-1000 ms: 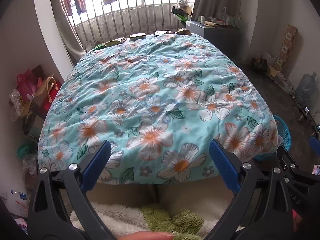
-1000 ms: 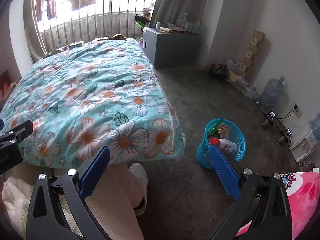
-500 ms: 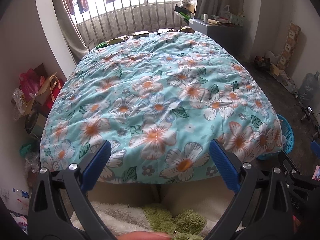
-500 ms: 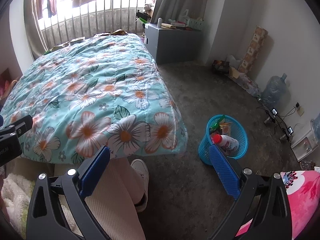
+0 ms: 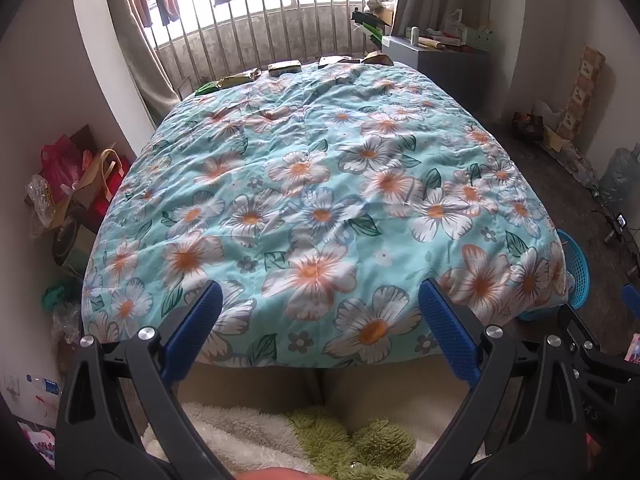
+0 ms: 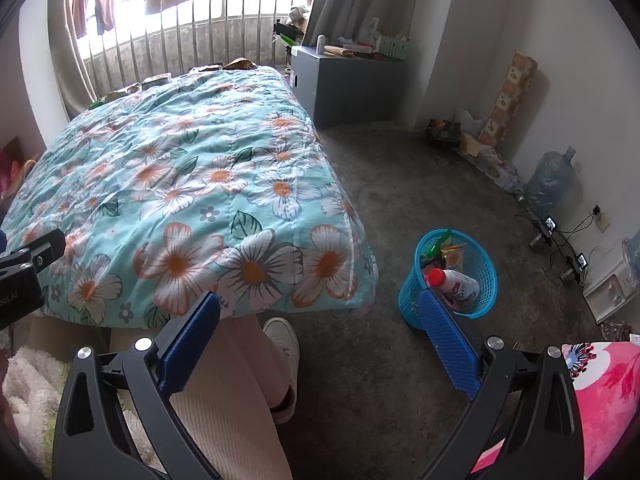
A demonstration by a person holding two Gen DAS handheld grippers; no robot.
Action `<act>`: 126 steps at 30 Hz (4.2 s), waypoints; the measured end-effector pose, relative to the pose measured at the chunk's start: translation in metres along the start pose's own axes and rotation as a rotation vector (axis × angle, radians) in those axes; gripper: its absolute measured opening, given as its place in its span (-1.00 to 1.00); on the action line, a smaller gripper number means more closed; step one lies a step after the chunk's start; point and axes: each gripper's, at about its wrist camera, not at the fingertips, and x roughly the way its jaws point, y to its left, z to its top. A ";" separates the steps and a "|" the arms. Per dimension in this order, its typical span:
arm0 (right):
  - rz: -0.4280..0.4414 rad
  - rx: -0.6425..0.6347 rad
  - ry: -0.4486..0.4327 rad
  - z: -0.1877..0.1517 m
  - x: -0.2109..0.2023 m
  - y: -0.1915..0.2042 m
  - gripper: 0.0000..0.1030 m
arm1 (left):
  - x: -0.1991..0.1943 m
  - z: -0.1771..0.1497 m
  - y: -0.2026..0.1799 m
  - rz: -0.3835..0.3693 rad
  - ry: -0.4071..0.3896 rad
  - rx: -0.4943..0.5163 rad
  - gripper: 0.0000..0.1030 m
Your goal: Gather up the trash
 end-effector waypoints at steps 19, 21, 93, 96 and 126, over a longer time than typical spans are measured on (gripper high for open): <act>0.001 0.000 -0.004 0.001 0.000 0.000 0.87 | 0.000 -0.004 0.008 0.005 0.010 -0.004 0.83; 0.001 0.000 -0.004 0.001 0.000 -0.001 0.87 | 0.001 -0.004 0.007 0.005 0.011 -0.003 0.83; 0.018 0.009 -0.015 0.000 -0.004 0.008 0.88 | 0.003 -0.008 0.010 0.009 0.022 0.000 0.83; 0.019 0.010 -0.016 0.000 -0.004 0.009 0.87 | 0.003 -0.008 0.010 0.011 0.024 -0.001 0.83; 0.021 0.017 -0.016 -0.001 -0.005 0.008 0.87 | 0.001 -0.015 0.011 0.009 0.030 0.007 0.83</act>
